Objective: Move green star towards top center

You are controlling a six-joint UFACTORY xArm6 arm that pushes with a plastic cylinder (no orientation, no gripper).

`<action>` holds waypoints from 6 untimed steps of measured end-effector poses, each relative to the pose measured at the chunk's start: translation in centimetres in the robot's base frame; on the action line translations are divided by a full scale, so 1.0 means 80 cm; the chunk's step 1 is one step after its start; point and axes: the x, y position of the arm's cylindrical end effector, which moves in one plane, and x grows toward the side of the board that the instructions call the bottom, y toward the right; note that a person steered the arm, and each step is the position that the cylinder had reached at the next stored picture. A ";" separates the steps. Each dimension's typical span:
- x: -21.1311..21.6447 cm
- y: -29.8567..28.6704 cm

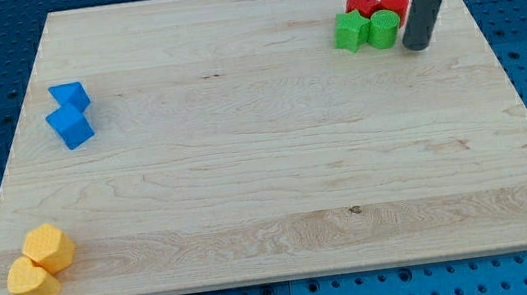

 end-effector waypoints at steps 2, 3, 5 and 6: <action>-0.008 -0.057; -0.023 -0.086; -0.048 -0.142; -0.058 -0.178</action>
